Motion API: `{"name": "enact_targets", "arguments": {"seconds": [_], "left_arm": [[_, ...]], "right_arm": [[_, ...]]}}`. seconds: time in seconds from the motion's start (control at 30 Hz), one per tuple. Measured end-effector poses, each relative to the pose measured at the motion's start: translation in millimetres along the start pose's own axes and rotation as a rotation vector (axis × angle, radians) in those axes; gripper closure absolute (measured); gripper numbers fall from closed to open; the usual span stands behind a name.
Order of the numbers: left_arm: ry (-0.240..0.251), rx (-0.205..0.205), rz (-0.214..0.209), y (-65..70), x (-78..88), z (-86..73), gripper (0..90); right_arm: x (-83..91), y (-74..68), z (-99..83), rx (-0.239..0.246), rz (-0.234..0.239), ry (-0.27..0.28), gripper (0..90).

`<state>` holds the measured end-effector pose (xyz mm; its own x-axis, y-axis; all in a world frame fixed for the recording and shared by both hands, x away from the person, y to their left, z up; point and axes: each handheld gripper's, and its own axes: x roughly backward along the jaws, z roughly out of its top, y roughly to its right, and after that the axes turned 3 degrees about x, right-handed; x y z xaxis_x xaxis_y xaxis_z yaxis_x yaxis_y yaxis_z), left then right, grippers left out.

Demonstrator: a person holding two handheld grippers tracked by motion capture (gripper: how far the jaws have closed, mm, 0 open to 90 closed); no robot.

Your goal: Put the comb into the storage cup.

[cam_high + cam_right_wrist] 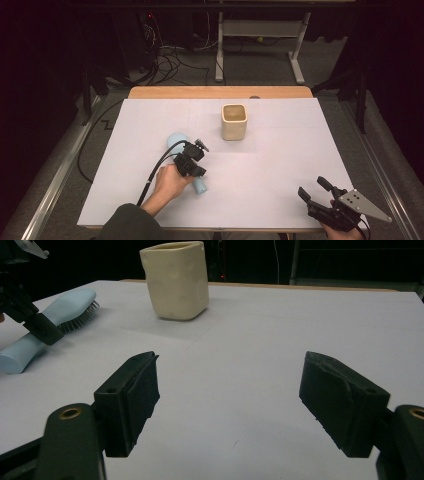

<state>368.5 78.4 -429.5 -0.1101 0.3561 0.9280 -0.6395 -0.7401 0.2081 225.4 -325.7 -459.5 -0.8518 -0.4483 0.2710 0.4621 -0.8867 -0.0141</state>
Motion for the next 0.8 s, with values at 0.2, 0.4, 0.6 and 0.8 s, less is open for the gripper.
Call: {"name": "enact_targets", "arguments": {"seconds": [0.2, 0.4, 0.6, 0.8], "left_arm": [[-0.011, -0.006, 0.012, -0.7, 0.9, -5.7, 89.6], [-0.009, -0.005, 0.026, -3.3, 4.7, -14.5, 89.6], [-0.005, 0.005, 0.036, -7.8, 10.5, -24.0, 89.6], [0.007, 0.005, 0.047, -10.8, 13.6, -30.3, 89.6]], "right_arm": [[0.2, 0.1, 0.1, 0.001, -0.002, 0.0, 24.2], [0.0, 0.2, 0.0, 0.0, -0.002, -0.003, 24.2], [-0.1, 0.2, 0.0, 0.001, -0.002, -0.001, 24.2], [0.1, 0.1, 0.0, 0.001, -0.004, -0.001, 24.2]]}}
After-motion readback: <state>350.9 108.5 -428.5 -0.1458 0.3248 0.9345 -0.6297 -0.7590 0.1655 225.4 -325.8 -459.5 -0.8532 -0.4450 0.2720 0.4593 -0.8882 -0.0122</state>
